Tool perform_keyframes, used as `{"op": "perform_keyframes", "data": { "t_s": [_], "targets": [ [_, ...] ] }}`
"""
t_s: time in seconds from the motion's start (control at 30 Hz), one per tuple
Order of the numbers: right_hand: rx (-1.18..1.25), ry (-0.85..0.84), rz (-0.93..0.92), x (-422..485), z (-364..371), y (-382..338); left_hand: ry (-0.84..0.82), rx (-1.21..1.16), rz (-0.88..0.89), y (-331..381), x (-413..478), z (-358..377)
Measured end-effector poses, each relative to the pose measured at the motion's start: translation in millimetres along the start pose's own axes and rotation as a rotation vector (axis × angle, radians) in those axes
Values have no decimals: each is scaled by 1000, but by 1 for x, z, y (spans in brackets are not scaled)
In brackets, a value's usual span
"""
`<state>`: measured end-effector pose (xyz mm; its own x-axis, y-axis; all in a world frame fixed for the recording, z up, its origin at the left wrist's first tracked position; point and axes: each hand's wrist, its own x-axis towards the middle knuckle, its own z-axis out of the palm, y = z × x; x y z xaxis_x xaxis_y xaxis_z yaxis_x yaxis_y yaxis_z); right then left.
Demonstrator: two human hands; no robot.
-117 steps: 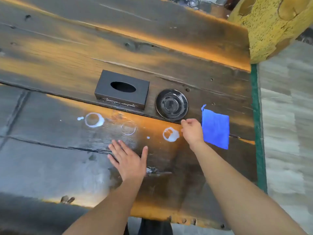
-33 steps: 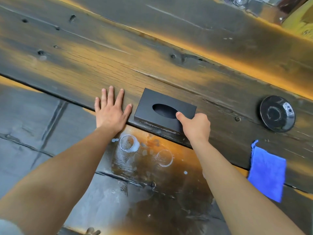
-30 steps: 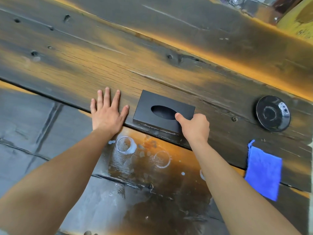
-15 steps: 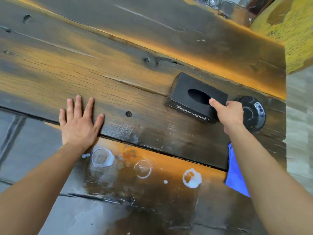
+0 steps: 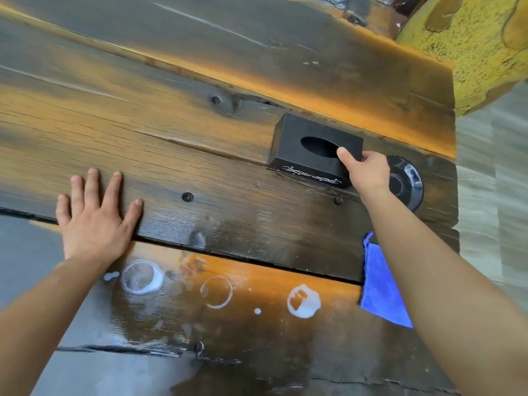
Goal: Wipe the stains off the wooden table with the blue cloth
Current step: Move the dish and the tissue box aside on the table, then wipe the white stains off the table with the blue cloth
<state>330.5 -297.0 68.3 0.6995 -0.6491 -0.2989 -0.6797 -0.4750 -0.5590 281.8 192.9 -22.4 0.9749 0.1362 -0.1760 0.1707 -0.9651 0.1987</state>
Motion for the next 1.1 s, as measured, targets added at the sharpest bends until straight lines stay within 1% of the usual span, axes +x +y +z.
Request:
{"op": "perform_keyframes", "data": {
  "t_s": [0.13,0.2,0.27,0.33,0.4,0.47,0.5,0.57,0.63,0.7,0.77,0.83,0.9,0.97,1.03,1.1],
  "targets": [
    [-129,127,-43,-31,-7,35,-5,-5,-4,-1,0,-1],
    [-156,211,-87,-57,-14,71,-8,-12,-3,-2,1,0],
    [-221,259,-113,-83,-22,118,-10,-19,-7,-2,3,1],
    [-360,236,-119,-106,-29,164,-16,-30,-10,-3,4,1],
    [-542,174,-109,-125,-34,198,-18,-46,-8,-4,5,2],
    [-626,79,-35,-137,-34,216,-20,-59,-5,-4,5,2],
    [-617,38,8,-141,-31,222,-19,-62,-1,-5,5,2],
    [-568,16,51,-143,-25,227,-4,-89,14,-4,4,1],
    [-528,51,76,-143,-20,227,35,-167,27,-7,5,1],
    [-497,97,92,-143,-19,226,83,-302,41,-14,5,-1],
    [-477,156,78,-145,-18,226,131,-473,57,-23,1,-6],
    [-427,198,66,-145,-16,226,189,-558,50,-32,-9,-15],
    [-305,217,63,-147,-14,226,249,-537,40,-47,-28,-23],
    [-156,206,17,-156,-14,215,274,-479,18,-70,-51,-25],
    [-67,140,-32,-175,-11,188,258,-420,-50,-98,-76,-25],
    [-33,65,-169,-201,-1,152,251,-327,-76,-124,-101,-20]
  ]
}}
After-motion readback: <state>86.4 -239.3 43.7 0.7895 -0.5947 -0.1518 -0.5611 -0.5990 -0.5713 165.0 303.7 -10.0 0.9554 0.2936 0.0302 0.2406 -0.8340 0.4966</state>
